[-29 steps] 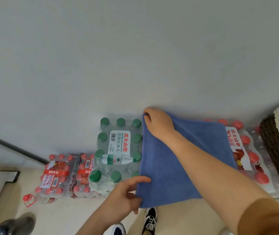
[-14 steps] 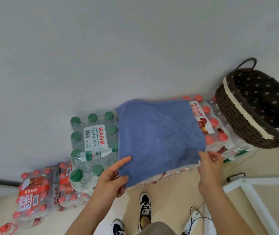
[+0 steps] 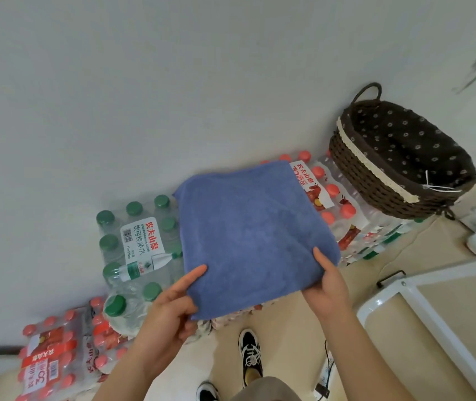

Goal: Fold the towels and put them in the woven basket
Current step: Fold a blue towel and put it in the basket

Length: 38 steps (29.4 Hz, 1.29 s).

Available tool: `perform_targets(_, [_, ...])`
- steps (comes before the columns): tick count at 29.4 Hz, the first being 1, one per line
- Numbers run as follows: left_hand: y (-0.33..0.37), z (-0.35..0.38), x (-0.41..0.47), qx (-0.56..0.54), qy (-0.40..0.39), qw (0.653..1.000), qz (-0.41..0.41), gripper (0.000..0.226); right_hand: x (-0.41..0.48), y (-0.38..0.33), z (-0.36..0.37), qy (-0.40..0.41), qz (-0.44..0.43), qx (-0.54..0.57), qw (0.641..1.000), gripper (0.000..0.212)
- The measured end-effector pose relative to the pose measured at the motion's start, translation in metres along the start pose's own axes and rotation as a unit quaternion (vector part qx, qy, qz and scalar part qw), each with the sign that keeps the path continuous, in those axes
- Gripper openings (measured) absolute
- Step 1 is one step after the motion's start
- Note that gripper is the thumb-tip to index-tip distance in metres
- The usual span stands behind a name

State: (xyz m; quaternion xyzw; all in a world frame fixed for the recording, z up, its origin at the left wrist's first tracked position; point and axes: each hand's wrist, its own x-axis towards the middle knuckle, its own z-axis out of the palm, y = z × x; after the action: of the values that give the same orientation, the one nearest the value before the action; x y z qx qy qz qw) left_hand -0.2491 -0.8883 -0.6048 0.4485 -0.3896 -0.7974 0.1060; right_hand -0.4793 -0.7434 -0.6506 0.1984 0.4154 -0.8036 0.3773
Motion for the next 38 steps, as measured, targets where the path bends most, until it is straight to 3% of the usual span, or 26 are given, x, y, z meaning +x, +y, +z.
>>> perform_targets(3, [-0.008,0.001,-0.004,0.154,-0.016,0.988,-0.025,0.066,-0.008,-0.013,-0.011,0.045,-0.078,-0.063,0.994,0.041])
perform_targets(6, [-0.003,0.000,-0.007,0.377,-0.078,0.922,-0.045,0.061,-0.015,-0.021,-0.015,0.086,-0.120,-0.107,0.983,0.034])
perform_targets(7, [0.004,0.001,-0.005,0.485,-0.075,0.871,-0.022,0.057,-0.017,-0.022,-0.014,0.092,-0.126,-0.117,0.981,0.031])
perform_targets(9, [0.026,0.012,0.000,0.688,-0.012,0.722,0.073,0.045,-0.021,-0.025,-0.014,0.088,-0.133,-0.138,0.977,0.028])
perform_targets(10, [0.041,0.025,0.005,0.719,0.033,0.682,0.132,0.038,-0.022,-0.027,-0.014,0.084,-0.135,-0.145,0.977,0.028])
perform_targets(11, [0.056,0.040,0.012,0.710,0.055,0.677,0.186,0.033,-0.023,-0.028,-0.015,0.082,-0.135,-0.152,0.976,0.028])
perform_targets(13, [0.084,0.076,0.036,0.650,0.062,0.701,0.286,0.026,-0.024,-0.029,-0.020,0.087,-0.133,-0.180,0.971,0.025])
perform_targets(15, [0.105,0.113,0.075,0.625,0.054,0.701,0.339,0.025,-0.023,-0.031,-0.026,0.094,-0.143,-0.223,0.960,0.016])
perform_targets(18, [0.122,0.162,0.140,0.676,0.047,0.668,0.309,0.033,-0.018,-0.040,-0.030,0.098,-0.165,-0.296,0.936,0.004])
perform_targets(21, [0.121,0.189,0.184,0.713,0.049,0.653,0.251,0.037,-0.011,-0.052,-0.033,0.089,-0.191,-0.350,0.913,0.009])
perform_targets(23, [0.117,0.191,0.202,0.702,0.062,0.670,0.233,0.037,-0.004,-0.060,-0.033,0.079,-0.209,-0.387,0.895,0.017])
perform_targets(25, [0.119,0.189,0.212,0.654,0.084,0.716,0.230,0.032,0.002,-0.068,-0.032,0.068,-0.214,-0.406,0.886,0.025])
perform_targets(32, [0.123,0.196,0.224,0.552,0.148,0.759,0.312,0.020,0.028,-0.099,-0.037,0.047,-0.153,-0.461,0.873,0.022])
perform_targets(35, [0.122,0.203,0.222,0.555,0.144,0.743,0.345,0.033,0.034,-0.118,-0.030,0.022,-0.078,-0.473,0.877,0.004])
perform_targets(38, [0.098,0.209,0.182,0.564,0.083,0.718,0.399,0.025,0.038,-0.132,-0.022,-0.008,-0.040,-0.482,0.875,0.011])
